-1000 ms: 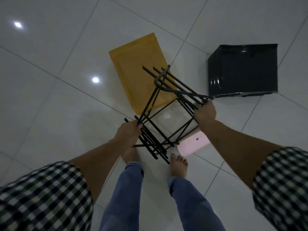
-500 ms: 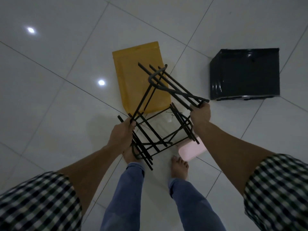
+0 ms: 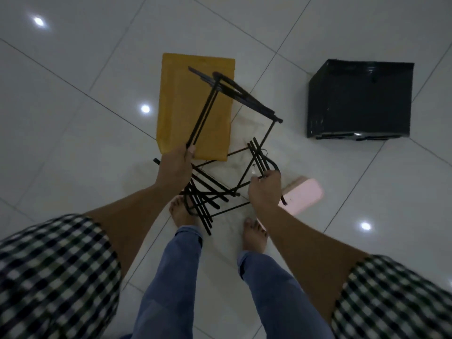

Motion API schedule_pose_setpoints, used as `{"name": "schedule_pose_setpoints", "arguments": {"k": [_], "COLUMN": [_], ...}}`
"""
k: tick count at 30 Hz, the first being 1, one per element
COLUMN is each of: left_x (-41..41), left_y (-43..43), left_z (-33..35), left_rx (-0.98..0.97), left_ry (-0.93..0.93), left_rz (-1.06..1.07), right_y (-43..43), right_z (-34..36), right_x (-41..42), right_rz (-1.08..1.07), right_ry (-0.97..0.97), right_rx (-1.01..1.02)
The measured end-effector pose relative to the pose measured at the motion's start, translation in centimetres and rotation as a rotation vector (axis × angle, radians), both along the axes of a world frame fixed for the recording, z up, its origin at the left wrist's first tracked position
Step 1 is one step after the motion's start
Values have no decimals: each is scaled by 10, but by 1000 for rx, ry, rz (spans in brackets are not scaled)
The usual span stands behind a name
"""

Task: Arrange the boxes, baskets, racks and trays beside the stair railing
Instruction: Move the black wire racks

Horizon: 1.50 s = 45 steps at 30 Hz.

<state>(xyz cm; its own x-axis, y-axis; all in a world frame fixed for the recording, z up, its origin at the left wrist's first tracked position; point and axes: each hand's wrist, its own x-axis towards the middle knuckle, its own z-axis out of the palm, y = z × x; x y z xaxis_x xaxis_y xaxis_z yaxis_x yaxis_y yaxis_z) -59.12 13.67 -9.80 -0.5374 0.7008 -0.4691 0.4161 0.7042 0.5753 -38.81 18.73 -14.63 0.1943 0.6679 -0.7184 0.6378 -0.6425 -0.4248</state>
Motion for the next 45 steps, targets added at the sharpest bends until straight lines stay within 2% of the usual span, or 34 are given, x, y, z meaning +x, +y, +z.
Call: {"name": "schedule_pose_setpoints", "arguments": {"k": [4, 6, 8, 10, 14, 15, 20, 25, 31, 33, 37, 40, 42, 45], "left_x": [-10, -13, -15, -17, -17, -15, -14, -26, -45, -51, -54, -50, -46, -39], "left_y": [-3, -1, -4, -11, -28, -30, -43, -65, -85, -85, -83, -84, -87, -91], "left_z": [5, 8, 15, 23, 40, 43, 51, 57, 82, 96, 127, 157, 179, 214], "left_rx": [34, 10, -12, -6, 12, 21, 16, 20, 75, 96, 100, 101, 107, 134], "left_ry": [8, -30, -42, -53, -7, 11, 100, 122, 164, 159, 139, 140, 128, 115], "left_rz": [4, 19, 32, 62, 93, 111, 282, 349, 378, 401, 435, 436, 450, 519], "right_y": [-63, -97, -117, -111, -67, -64, -63, -78, -100, -102, -91, -76, -69, -65], "right_z": [-1, -15, -33, -29, 30, 23, 28, 25, 36, 49, 83, 125, 159, 207], "right_x": [-7, 3, 3, -7, -69, -70, -88, -78, -65, -73, -106, -131, -143, -155], "right_rz": [358, 384, 348, 282, 129, 180, 671, 808, 1003, 924, 538, 347, 291, 368], "right_ry": [-62, 3, -96, -93, 146, 179, 118, 136, 32, 53, 211, 339, 403, 419], "right_rx": [-290, -380, -283, -138, -24, -13, -338, -438, -592, -592, -482, -429, -397, -319]}}
